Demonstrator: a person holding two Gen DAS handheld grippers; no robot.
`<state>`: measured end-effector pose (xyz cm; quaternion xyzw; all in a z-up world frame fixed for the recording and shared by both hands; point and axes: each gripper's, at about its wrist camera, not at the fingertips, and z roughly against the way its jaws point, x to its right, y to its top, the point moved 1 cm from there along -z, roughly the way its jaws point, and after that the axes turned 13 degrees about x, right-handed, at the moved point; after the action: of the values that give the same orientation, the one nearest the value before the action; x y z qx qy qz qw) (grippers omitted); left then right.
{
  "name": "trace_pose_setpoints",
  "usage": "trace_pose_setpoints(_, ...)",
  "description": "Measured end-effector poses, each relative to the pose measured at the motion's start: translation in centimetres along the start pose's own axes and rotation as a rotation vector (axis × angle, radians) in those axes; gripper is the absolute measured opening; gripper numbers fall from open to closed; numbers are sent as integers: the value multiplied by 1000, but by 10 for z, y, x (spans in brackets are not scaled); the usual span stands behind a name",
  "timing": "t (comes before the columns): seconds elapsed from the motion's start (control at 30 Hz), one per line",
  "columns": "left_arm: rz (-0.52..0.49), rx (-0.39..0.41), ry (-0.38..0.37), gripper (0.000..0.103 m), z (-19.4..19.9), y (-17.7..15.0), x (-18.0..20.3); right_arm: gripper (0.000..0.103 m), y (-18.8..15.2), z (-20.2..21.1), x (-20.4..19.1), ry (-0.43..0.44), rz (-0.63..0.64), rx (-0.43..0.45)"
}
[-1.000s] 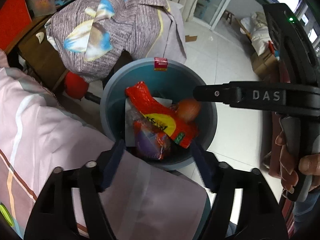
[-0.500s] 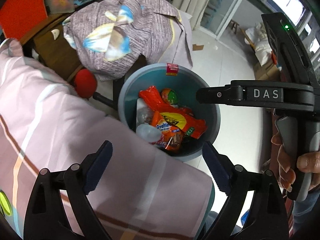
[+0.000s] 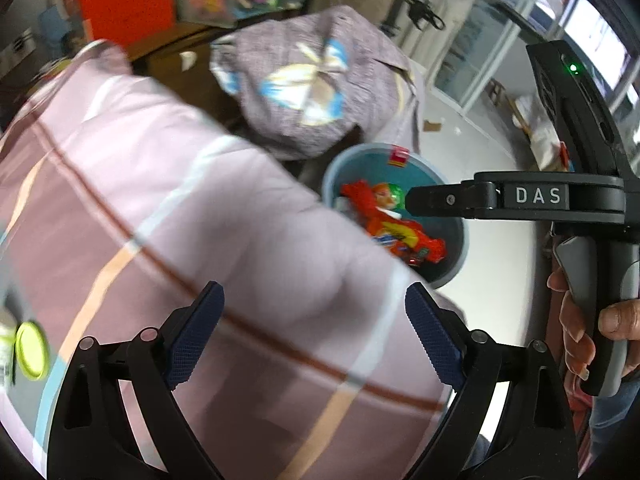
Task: Collect trash
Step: 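Move both tools back over the bed toward the bottle and lid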
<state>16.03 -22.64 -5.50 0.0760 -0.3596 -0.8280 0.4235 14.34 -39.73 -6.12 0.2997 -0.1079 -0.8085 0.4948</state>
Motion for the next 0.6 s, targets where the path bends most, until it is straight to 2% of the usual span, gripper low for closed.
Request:
trace_pose_setpoints(0.27,81,57,99,93,58,-29,-75,73,-21,-18,-100,61,148,-69)
trace_pose_setpoints(0.6,224,114,300,96,138,-90,-199,73,-64,-55,-228,128,336,-165)
